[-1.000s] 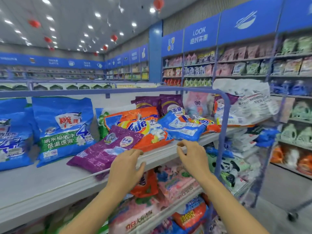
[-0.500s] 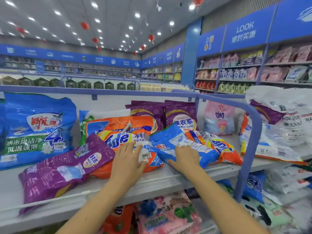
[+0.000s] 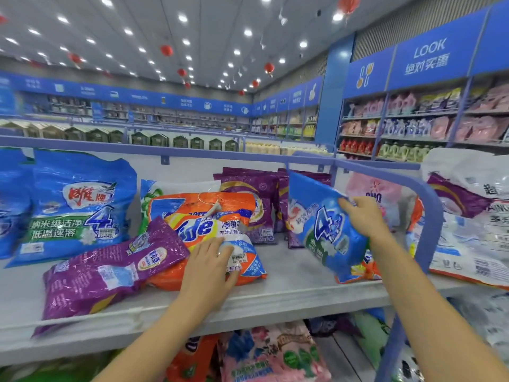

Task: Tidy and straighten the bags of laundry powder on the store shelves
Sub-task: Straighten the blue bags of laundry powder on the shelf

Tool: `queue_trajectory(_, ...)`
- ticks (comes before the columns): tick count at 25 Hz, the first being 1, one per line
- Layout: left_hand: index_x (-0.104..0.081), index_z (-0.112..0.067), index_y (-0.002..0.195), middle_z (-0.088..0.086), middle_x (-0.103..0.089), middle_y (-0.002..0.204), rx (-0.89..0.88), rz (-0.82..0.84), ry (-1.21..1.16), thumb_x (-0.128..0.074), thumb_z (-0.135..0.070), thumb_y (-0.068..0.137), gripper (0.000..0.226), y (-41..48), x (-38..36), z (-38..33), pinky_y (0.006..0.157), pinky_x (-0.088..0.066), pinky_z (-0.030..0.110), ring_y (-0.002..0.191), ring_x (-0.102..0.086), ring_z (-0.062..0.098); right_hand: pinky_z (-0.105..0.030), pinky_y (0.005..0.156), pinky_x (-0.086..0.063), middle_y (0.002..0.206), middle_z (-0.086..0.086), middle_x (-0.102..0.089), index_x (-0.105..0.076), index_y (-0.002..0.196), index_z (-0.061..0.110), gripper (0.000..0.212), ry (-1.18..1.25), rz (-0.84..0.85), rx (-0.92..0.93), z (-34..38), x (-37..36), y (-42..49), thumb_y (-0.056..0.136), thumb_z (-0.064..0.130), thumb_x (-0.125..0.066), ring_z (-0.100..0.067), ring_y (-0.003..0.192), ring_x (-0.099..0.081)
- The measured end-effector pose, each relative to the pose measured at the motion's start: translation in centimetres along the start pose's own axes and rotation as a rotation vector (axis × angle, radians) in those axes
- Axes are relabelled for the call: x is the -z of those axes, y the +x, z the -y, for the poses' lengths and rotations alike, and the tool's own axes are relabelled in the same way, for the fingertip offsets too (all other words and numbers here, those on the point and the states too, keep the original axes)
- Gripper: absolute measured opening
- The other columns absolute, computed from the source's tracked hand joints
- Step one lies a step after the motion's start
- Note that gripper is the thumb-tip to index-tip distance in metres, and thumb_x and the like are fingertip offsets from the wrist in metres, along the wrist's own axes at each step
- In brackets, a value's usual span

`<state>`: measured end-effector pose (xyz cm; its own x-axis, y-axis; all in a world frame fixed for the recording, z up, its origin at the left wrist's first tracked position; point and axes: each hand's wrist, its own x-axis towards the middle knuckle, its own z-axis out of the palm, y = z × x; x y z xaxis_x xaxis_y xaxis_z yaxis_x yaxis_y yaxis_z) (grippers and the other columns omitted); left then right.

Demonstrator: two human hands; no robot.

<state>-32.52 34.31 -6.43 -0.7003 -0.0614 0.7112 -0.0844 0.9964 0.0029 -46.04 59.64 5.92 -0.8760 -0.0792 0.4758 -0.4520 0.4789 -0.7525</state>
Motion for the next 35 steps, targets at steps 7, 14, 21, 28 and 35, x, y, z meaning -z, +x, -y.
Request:
queue_trajectory(7, -0.056, -0.024, 0.117, -0.012, -0.059, 0.115, 0.443, 0.213, -1.108, -0.059, -0.045, 0.086, 0.037, 2.2, 5.6, -3.8, 0.098, -0.038, 0.027, 0.103, -0.056, -0.002, -0.037, 0.065, -0.058, 0.077, -0.007, -0.074, -0.067, 0.092, 0.010, 0.076, 0.950, 0.465, -0.137, 3.7, 0.0, -2.7, 0.033, 0.051, -0.090, -0.020, 0.067, -0.070)
queue_trajectory(14, -0.060, -0.011, 0.098, 0.003, -0.075, 0.080, 0.689, 0.079, -1.795, -0.068, -0.030, 0.070, 0.035, 2.6, 8.9, -1.8, 0.055, -0.057, 0.028, 0.068, -0.071, 0.017, -0.021, 0.054, -0.055, 0.077, 0.005, -0.074, -0.070, 0.092, 0.018, 0.068, 1.045, 0.512, -0.060, 7.3, -3.8, -5.0, 0.034, 0.050, -0.088, -0.006, 0.066, -0.069)
queue_trajectory(21, -0.063, -0.018, 0.097, -0.007, -0.073, 0.083, 0.610, -0.043, -1.320, -0.072, -0.017, 0.078, 0.021, 0.7, 9.7, 2.1, 0.059, -0.054, 0.017, 0.073, -0.071, 0.008, -0.037, 0.061, -0.042, 0.080, -0.033, -0.056, -0.054, 0.093, -0.017, 0.046, 0.673, 0.182, 0.045, 10.7, -5.9, -3.9, 0.094, 0.028, -0.051, -0.031, 0.068, -0.054)
queue_trajectory(28, -0.064, -0.023, 0.092, -0.011, -0.074, 0.081, 0.605, -0.056, -1.165, -0.086, -0.027, 0.061, 0.038, -0.8, 9.4, 6.0, 0.070, -0.056, 0.025, 0.077, -0.070, 0.009, -0.040, 0.083, -0.050, 0.101, -0.014, -0.063, -0.056, 0.110, -0.005, 0.024, 0.814, 0.444, -0.161, 11.0, -8.7, -3.0, 0.098, 0.009, -0.041, -0.024, 0.082, -0.061)
queue_trajectory(35, -0.061, -0.018, 0.095, -0.003, -0.073, 0.085, 0.652, -0.104, -1.167, -0.076, -0.008, 0.073, 0.028, -2.3, 9.8, 8.6, 0.059, -0.051, 0.014, 0.073, -0.070, 0.005, -0.040, 0.074, -0.055, 0.092, -0.004, -0.069, -0.066, 0.090, 0.013, 0.012, 0.783, 0.480, 0.029, 14.7, -10.8, -1.2, 0.082, 0.022, -0.065, -0.021, 0.080, -0.066)
